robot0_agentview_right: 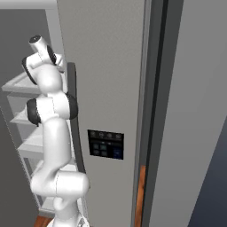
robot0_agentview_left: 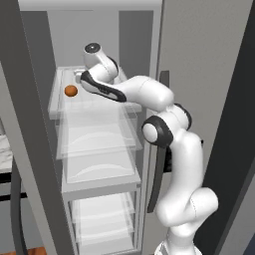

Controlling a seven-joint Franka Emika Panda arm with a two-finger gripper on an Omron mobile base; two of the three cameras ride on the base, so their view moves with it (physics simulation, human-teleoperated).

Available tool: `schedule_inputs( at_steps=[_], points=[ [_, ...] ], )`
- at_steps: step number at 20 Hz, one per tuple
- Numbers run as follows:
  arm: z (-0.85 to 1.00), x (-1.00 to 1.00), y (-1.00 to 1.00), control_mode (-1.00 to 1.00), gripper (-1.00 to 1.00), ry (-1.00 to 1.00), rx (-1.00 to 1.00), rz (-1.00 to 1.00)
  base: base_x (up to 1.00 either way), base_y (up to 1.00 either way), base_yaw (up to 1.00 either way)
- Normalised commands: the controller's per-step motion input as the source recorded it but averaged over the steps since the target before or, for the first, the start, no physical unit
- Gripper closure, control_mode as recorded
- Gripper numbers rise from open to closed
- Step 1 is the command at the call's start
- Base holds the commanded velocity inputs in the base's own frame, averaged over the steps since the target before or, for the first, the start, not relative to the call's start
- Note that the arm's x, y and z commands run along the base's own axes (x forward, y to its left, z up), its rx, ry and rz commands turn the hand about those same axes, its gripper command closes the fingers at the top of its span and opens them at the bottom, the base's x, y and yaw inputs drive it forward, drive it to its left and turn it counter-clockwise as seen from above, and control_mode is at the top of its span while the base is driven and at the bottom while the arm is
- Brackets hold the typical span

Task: Pick the tangerine and mango from the fridge and place them on the plate next to the blender to make a fruit smoothie.

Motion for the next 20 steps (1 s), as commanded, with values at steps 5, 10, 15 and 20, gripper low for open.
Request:
schedule_inputs(
  at_steps=[5, 10, 15, 20],
  points=[
    [-0.21, 0.39, 0.00, -1.00, -1.00, 0.00, 0.00, 0.00, 0.00, 0.00, 0.00],
    [-0.50, -0.01, -0.03, -1.00, 1.00, -0.03, 0.00, 0.00, 0.00, 0.00, 0.00],
    [-0.14, -0.01, 0.00, -1.00, 1.00, -0.02, 0.00, 0.00, 0.00, 0.00, 0.00],
    [0.00, -0.41, 0.00, -1.00, 1.00, -0.18, 0.00, 0.00, 0.00, 0.00, 0.00]
  ],
)
